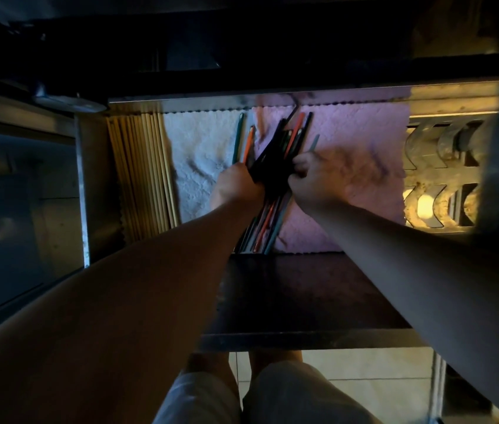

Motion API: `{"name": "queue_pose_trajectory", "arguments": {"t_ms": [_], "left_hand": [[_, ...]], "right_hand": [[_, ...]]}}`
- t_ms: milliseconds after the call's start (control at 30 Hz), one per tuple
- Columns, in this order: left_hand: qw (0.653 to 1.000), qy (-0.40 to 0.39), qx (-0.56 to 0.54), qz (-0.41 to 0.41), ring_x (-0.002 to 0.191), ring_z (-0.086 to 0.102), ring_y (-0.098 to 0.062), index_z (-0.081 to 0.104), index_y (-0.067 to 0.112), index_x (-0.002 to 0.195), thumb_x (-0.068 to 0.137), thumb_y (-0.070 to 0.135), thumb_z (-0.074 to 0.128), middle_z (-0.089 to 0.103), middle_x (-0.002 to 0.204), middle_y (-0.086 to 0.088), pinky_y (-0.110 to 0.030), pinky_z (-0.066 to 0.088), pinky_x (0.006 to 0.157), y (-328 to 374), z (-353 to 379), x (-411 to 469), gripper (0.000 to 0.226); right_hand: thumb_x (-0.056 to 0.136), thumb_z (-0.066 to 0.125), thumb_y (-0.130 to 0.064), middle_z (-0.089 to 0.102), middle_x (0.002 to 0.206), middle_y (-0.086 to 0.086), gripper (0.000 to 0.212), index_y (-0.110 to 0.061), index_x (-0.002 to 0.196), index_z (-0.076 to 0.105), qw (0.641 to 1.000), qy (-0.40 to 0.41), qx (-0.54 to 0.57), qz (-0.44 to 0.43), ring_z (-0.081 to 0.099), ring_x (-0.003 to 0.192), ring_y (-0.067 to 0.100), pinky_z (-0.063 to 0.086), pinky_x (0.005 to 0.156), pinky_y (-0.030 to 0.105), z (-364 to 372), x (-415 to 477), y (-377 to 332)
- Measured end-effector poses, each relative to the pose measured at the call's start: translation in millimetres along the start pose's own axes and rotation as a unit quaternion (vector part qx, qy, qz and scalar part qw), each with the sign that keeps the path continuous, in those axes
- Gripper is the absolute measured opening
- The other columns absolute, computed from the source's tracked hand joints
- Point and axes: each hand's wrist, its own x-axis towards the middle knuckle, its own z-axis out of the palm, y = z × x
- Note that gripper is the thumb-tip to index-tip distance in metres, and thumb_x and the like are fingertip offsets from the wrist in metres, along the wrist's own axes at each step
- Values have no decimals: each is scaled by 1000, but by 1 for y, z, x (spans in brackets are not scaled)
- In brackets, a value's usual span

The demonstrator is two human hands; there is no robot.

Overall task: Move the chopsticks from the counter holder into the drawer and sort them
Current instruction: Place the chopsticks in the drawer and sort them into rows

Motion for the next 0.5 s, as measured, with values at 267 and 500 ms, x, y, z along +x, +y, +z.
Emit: {"name": "queue_pose_trajectory", "arguments": {"t_ms": [267,500], "left_hand": [[999,14,-51,4,79,59,-31,63,7,107,90,34,52,63,88,-11,-32,45,63,-1,-7,-8,34],[991,-15,-131,-11,80,58,-27,58,11,102,93,24,47,61,91,-10,-29,40,62,-13,-15,-16,20]], "right_hand": [[85,63,-18,60,112,8,30,-10,113,57,999,24,-8,46,58,99,20,50,84,33,5,15,-2],[91,57,-30,45,134,21,50,0,129,47,978,3,-191,84,47,123,34,42,101,43,7,31,-16]]}}
